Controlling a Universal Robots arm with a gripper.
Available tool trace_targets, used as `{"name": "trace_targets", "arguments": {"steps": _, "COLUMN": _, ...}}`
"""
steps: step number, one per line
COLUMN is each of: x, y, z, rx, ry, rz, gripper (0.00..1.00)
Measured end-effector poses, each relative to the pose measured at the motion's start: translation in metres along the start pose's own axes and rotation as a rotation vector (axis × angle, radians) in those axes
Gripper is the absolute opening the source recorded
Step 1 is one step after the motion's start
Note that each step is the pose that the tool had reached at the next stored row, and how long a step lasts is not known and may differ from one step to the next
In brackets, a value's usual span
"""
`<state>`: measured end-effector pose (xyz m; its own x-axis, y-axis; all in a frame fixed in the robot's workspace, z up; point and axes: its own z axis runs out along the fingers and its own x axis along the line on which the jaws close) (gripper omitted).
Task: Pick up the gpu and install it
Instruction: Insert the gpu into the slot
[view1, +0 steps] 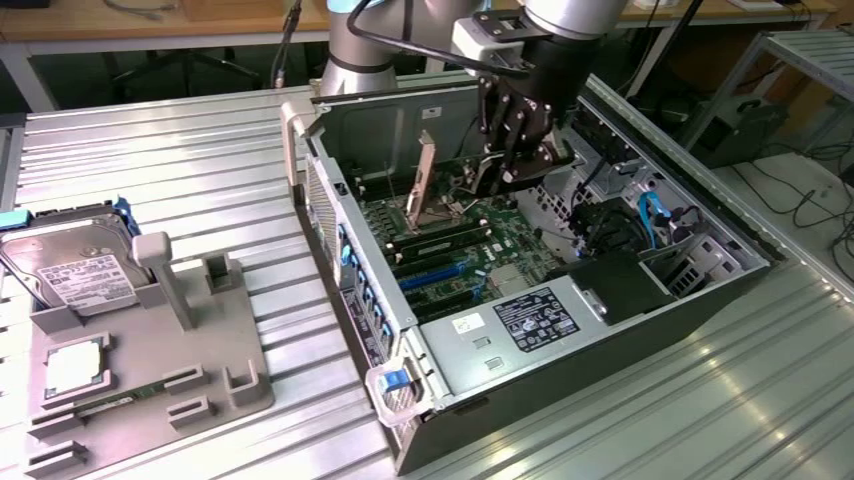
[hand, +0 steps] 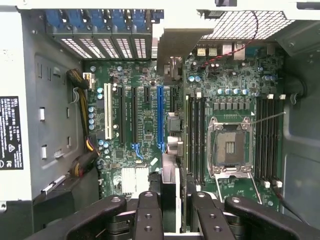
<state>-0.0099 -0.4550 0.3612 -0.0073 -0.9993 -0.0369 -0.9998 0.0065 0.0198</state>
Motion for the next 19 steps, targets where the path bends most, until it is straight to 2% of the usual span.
{"name": "trace_targets", "arguments": {"steps": 4, "x": 0.0, "y": 0.0009, "z": 0.0055, "rx": -0.0001, "ry": -0.0025, "rz": 0.0, "gripper": 0.28}}
{"name": "trace_targets", "arguments": {"steps": 19, "x": 0.001, "y": 0.0015, "z": 0.0156, "rx": -0.0005, "ry": -0.0018, "rz": 0.0, "gripper": 0.28}}
